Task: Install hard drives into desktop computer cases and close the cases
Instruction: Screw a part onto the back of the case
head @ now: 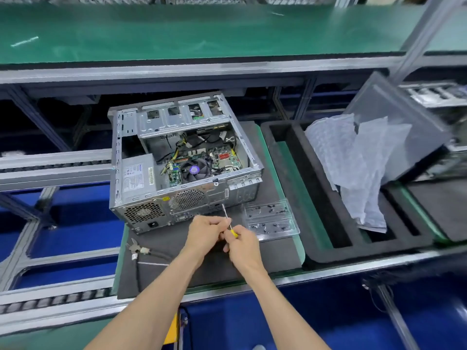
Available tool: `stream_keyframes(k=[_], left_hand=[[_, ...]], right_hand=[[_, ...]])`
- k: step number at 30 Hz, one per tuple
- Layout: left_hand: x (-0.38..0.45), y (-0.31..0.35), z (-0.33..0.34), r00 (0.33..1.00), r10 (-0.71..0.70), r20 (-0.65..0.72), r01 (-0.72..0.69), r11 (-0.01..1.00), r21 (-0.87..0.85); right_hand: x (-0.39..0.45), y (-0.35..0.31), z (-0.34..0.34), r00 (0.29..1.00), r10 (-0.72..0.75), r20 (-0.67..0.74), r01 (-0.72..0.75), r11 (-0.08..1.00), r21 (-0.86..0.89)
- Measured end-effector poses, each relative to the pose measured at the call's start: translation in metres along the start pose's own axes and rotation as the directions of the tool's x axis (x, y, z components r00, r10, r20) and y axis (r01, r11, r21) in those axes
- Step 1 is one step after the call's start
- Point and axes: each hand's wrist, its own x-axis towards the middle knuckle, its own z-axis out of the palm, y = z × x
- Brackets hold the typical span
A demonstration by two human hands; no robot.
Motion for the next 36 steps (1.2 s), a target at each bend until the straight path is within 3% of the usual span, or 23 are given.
stream_keyframes(k=[4,7,11,22,26,30,32,36], left_hand=[[0.012,0.015,0.037,0.987,0.121,0.106,-0.143,0.964,0.224],[0.019,0.028,0.062,0.955,0.231,0.186,-0.294,0.826,0.481],[0.031,0.039,0.094,0.911,0.272,0.310,-0.410,0.667,0.622],[0.045,0.029,0.127,0.853,0.319,0.413,-0.522,0.521,0.676],[0.044,0.030,0.126,0.874,0.319,0.367,-0.486,0.595,0.640],[0.043,0.030,0.113,0.919,0.338,0.202,-0.391,0.731,0.559],[0.043,0.033,0.108,0.911,0.378,0.163,-0.404,0.743,0.533],[0.046,0.037,0.112,0.793,0.427,0.435,-0.609,0.568,0.553]], right_hand=[[0.006,0.012,-0.045,0.995,0.038,-0.093,-0.035,0.999,0.027],[0.011,0.021,-0.078,0.979,0.050,-0.198,-0.056,0.998,-0.020],[0.019,0.033,-0.107,0.946,0.061,-0.319,-0.076,0.996,-0.036],[0.034,0.047,-0.133,0.901,0.073,-0.428,-0.070,0.997,0.023],[0.038,0.049,-0.135,0.915,0.081,-0.394,-0.068,0.997,0.048],[0.043,0.049,-0.135,0.923,0.079,-0.376,-0.064,0.997,0.053],[0.044,0.048,-0.135,0.924,0.079,-0.374,-0.064,0.997,0.052],[0.046,0.047,-0.134,0.925,0.076,-0.374,-0.064,0.997,0.044]])
